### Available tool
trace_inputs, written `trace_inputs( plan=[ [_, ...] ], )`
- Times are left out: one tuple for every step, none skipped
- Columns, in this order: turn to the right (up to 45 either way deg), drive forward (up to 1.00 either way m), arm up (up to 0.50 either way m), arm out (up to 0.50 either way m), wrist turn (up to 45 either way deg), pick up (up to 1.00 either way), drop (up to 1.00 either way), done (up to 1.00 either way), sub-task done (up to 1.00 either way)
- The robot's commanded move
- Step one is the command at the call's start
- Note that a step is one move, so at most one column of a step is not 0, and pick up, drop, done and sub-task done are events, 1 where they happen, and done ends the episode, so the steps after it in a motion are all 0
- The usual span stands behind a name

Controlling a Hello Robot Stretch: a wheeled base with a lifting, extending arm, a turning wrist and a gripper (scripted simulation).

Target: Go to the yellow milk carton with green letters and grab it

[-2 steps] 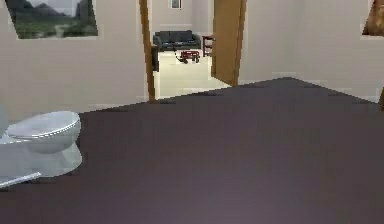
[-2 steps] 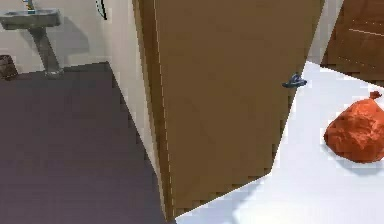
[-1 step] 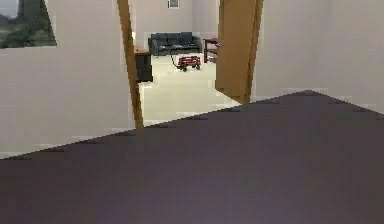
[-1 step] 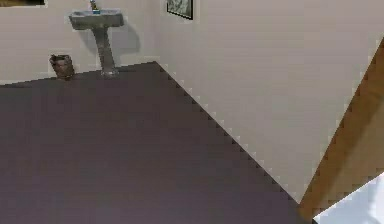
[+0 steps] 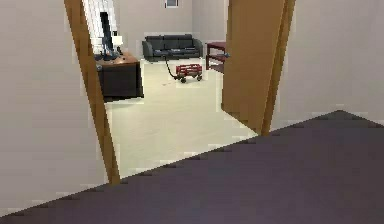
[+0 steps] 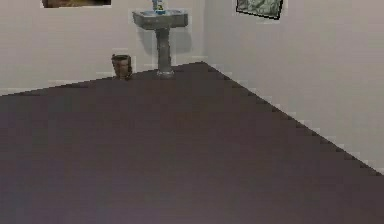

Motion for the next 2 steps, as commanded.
trace_inputs(
  plan=[
    [0.0,1.00,0.00,0.00,0.0,0.00,0.00,0.00,0.00],
    [-6.0,0.00,0.00,0.00,0.0,0.00,0.00,0.00,0.00]
  ],
)
